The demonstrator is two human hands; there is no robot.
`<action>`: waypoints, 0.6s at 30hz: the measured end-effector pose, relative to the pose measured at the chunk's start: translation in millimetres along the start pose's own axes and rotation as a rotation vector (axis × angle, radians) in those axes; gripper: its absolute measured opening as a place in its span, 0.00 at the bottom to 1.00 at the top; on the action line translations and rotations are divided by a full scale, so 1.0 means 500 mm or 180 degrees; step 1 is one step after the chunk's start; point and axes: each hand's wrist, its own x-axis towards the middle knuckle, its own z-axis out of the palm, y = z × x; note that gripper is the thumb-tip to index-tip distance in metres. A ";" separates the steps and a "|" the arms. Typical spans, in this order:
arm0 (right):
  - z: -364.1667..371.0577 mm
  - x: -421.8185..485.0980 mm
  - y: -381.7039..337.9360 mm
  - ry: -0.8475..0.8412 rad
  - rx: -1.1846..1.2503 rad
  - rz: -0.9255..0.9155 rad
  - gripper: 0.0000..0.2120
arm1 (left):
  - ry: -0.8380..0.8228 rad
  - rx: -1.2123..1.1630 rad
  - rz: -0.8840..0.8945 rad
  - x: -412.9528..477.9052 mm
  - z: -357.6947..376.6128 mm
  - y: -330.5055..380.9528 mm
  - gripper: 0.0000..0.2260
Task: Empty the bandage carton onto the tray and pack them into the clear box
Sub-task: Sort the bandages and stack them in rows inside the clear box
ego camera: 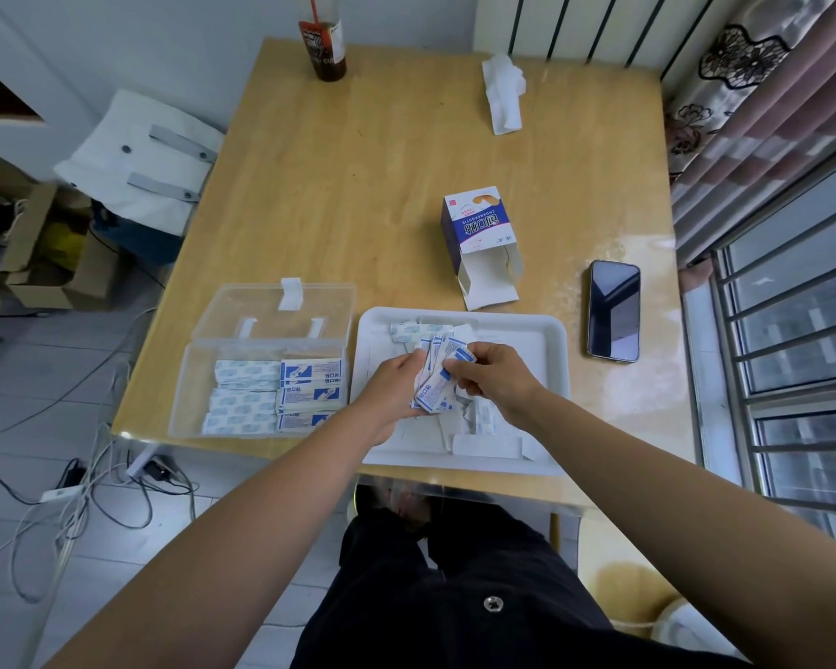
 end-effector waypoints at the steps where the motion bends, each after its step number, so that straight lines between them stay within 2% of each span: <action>1: 0.002 0.001 0.001 0.0013 0.0004 -0.0035 0.05 | -0.0128 -0.0048 -0.0028 -0.002 0.003 0.001 0.14; 3: 0.007 0.000 0.001 0.0041 0.0035 -0.0092 0.06 | -0.0374 0.0077 0.0008 -0.005 0.007 0.002 0.12; 5: 0.008 -0.002 0.001 0.0021 -0.0034 -0.0150 0.09 | -0.0472 0.0563 0.0126 -0.005 0.008 0.000 0.13; 8: 0.000 -0.004 -0.004 -0.0117 -0.0462 -0.0312 0.20 | -0.0405 0.1408 0.0270 -0.003 0.005 0.000 0.12; 9: -0.003 -0.003 -0.004 -0.0255 -0.0595 -0.0384 0.19 | -0.0426 0.1639 0.0291 -0.002 0.003 0.000 0.11; 11: -0.008 -0.001 -0.002 -0.0502 -0.0865 -0.0513 0.11 | -0.0442 0.2136 0.0369 0.004 0.000 0.000 0.09; 13: -0.011 0.002 0.004 -0.0491 -0.1037 -0.0553 0.04 | -0.0295 0.2532 0.0424 0.011 -0.005 -0.002 0.07; 15: -0.010 0.005 0.008 -0.0417 -0.1006 -0.0506 0.04 | -0.0134 0.2759 0.0415 0.018 -0.011 -0.005 0.08; 18: 0.005 0.002 0.009 -0.0393 -0.0921 -0.0382 0.10 | -0.0117 0.2993 0.0485 0.018 -0.011 -0.008 0.11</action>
